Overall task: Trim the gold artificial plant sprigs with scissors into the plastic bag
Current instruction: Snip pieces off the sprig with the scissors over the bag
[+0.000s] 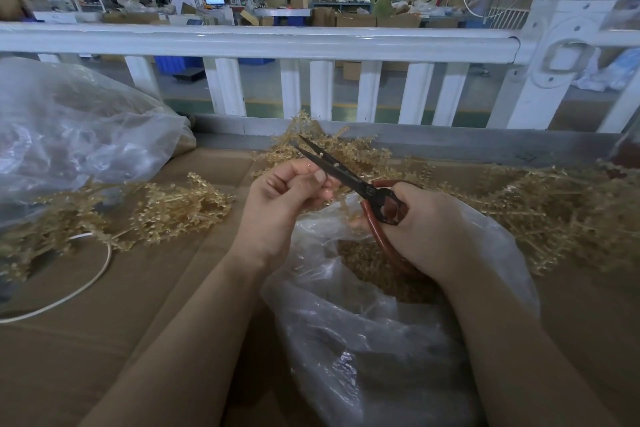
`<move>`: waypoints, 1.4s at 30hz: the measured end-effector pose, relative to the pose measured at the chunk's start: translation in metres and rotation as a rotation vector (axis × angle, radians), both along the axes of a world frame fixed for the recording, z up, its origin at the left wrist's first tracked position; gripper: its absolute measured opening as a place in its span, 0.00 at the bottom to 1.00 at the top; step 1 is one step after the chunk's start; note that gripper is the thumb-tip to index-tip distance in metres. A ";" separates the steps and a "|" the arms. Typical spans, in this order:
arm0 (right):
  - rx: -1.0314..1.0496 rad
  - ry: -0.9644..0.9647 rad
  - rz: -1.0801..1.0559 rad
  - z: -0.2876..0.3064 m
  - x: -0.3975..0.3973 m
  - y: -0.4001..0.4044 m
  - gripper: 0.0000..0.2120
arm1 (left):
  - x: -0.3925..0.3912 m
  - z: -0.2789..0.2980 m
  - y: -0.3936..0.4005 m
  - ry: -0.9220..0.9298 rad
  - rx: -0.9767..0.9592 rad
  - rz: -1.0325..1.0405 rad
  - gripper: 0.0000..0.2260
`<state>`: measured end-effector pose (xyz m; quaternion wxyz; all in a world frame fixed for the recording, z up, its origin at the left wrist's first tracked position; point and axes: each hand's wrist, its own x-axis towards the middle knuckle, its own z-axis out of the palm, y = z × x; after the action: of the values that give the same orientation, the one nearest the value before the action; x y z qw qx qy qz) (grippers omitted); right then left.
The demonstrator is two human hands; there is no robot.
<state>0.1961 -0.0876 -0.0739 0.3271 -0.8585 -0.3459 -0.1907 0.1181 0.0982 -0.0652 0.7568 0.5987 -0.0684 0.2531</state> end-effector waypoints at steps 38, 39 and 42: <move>0.092 0.152 0.049 0.004 -0.001 0.000 0.33 | 0.001 -0.002 -0.001 0.022 0.048 0.086 0.05; 0.114 0.178 0.050 0.004 -0.002 0.000 0.32 | 0.001 -0.003 -0.001 0.035 0.041 0.088 0.05; 0.219 0.279 0.078 0.004 -0.002 0.002 0.30 | 0.002 -0.004 0.000 0.060 0.016 0.078 0.04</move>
<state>0.1941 -0.0860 -0.0704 0.4705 -0.8217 -0.3076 -0.0933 0.1202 0.0986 -0.0689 0.7433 0.6143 -0.0247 0.2637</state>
